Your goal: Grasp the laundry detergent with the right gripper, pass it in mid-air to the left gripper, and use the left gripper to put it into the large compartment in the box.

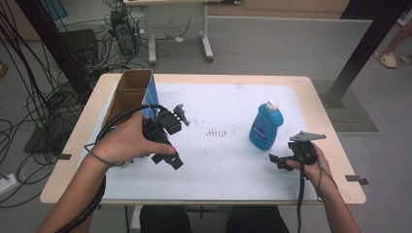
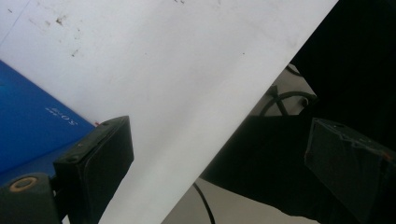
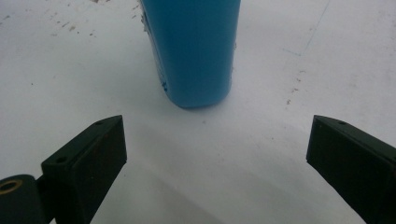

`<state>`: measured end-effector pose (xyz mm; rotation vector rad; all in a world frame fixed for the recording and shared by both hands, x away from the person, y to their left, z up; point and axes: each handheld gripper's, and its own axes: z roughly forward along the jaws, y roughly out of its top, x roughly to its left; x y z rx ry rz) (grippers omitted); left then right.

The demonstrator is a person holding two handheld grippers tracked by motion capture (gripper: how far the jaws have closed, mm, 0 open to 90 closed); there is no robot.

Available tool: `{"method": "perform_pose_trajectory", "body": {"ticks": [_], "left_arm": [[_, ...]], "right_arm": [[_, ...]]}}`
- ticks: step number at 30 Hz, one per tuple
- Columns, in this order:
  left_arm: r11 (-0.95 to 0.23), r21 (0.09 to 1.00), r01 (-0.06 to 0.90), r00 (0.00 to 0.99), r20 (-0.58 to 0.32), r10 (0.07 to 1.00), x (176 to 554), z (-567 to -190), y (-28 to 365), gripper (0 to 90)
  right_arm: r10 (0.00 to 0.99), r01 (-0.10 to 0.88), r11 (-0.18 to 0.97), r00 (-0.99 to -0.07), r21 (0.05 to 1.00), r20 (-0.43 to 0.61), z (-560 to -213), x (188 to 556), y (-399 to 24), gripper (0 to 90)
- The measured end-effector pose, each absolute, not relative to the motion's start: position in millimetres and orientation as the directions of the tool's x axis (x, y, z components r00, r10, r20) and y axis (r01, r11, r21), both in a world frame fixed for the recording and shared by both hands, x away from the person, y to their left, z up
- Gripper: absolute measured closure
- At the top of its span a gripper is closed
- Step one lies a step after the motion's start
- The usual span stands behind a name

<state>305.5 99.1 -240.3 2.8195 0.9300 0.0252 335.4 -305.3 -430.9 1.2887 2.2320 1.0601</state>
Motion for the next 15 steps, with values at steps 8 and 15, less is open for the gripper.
{"method": "perform_pose_trajectory", "body": {"ticks": [8, 15], "left_arm": [[-0.789, 0.167, 0.591, 0.803, -0.032, 0.595, 306.3, -240.5, 99.5, 8.2], [-0.784, 0.168, 0.598, 0.798, -0.03, 0.602, 305.7, -241.2, 100.7, 8.2]], "right_arm": [[0.847, 0.54, 0.289, -0.528, 0.79, 0.051, -433.3, 334.7, -304.8, 4.7], [0.839, 0.496, 0.269, -0.542, 0.826, 0.053, -435.5, 333.8, -305.3, 4.7]]}}
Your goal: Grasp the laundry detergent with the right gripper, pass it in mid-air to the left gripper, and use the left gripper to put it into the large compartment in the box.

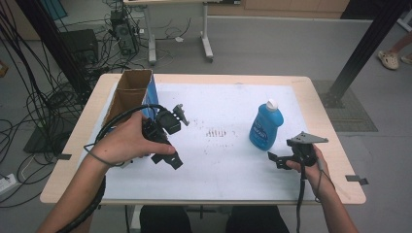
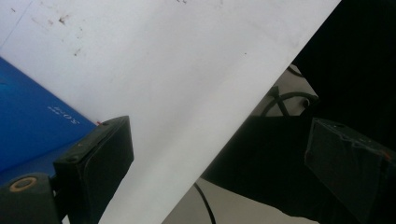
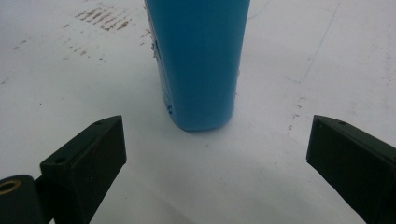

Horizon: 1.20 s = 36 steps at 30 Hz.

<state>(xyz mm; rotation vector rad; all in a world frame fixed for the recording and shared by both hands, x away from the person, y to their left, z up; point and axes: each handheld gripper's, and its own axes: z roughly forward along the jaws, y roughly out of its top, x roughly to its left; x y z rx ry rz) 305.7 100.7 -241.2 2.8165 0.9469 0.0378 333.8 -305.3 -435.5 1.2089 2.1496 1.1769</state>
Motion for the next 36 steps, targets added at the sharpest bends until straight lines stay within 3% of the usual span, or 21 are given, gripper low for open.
{"method": "perform_pose_trajectory", "body": {"ticks": [36], "left_arm": [[-0.774, 0.189, 0.605, 0.792, -0.042, 0.609, 304.0, -243.2, 101.9, 7.9]], "right_arm": [[0.804, 0.361, 0.188, -0.591, 0.914, 0.068, -442.4, 334.8, -300.1, 3.6]]}}
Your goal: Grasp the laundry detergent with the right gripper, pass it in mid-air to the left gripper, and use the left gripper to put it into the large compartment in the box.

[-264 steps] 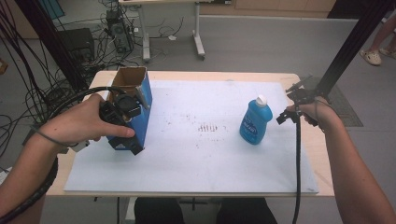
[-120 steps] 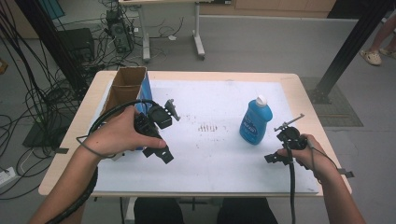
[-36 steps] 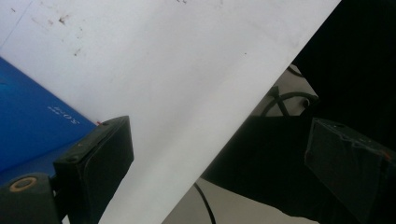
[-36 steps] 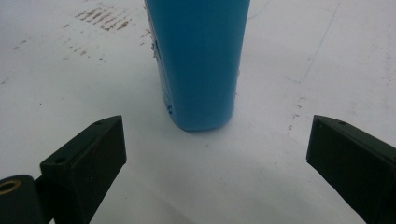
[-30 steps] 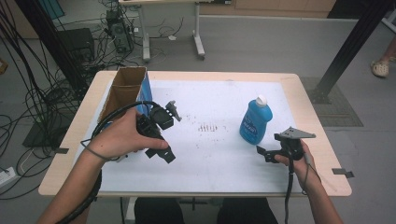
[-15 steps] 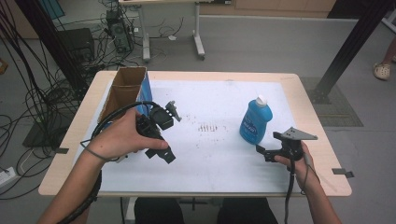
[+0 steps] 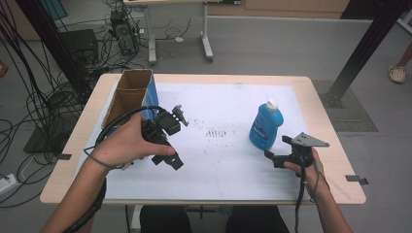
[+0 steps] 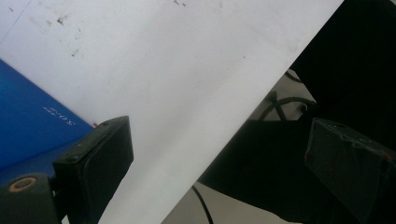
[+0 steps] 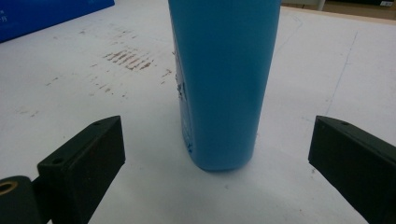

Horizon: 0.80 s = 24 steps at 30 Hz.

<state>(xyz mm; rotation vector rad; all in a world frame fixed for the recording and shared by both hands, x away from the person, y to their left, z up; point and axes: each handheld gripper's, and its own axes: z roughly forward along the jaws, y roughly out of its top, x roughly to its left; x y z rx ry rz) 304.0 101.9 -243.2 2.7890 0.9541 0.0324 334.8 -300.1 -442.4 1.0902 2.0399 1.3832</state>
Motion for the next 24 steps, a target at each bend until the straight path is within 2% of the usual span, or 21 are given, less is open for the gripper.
{"method": "perform_pose_trajectory", "body": {"ticks": [10, 24], "left_arm": [[-0.772, 0.19, 0.607, 0.791, -0.047, 0.61, 304.0, -244.4, 103.3, 8.0], [-0.773, 0.191, 0.604, 0.793, -0.047, 0.608, 304.4, -243.8, 102.7, 7.9]], "right_arm": [[0.804, 0.311, 0.145, -0.59, 0.939, 0.072, -442.9, 335.2, -300.9, 3.5], [0.8, 0.293, 0.14, -0.597, 0.946, 0.066, -443.9, 335.9, -299.0, 3.5]]}}
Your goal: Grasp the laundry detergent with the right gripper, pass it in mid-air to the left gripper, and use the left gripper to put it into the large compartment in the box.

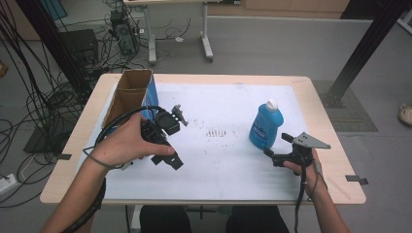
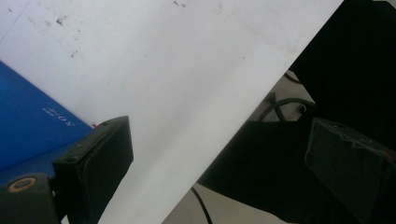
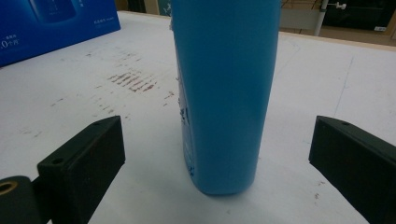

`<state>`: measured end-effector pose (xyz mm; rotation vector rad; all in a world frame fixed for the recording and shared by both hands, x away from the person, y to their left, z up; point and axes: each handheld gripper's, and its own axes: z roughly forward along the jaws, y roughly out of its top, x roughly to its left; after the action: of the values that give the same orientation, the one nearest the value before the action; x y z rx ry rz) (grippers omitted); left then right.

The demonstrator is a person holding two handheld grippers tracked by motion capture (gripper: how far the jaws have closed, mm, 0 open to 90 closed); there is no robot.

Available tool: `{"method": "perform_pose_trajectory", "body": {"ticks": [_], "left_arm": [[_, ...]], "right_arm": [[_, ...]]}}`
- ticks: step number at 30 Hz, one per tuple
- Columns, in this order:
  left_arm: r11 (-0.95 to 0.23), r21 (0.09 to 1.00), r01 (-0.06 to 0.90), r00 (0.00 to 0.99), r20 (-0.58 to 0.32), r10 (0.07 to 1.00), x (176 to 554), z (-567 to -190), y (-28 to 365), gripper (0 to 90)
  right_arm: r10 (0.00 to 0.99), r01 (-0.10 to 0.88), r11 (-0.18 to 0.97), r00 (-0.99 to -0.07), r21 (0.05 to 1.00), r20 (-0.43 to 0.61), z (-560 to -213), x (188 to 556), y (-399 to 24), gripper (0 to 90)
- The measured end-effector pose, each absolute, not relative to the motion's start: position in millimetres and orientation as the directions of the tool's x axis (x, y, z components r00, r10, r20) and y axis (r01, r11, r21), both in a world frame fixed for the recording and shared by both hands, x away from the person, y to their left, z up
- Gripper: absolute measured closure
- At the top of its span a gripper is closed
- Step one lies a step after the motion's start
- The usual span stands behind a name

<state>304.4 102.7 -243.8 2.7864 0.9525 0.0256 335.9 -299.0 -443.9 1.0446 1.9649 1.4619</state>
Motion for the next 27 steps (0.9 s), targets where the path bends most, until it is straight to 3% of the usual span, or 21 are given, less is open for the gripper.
{"method": "perform_pose_trajectory", "body": {"ticks": [27], "left_arm": [[-0.765, 0.195, 0.614, 0.785, -0.052, 0.617, 303, -245, 107, 8.0]], "right_arm": [[0.802, 0.275, 0.132, -0.595, 0.952, 0.06, -446, 349, -288, 4.0]]}}
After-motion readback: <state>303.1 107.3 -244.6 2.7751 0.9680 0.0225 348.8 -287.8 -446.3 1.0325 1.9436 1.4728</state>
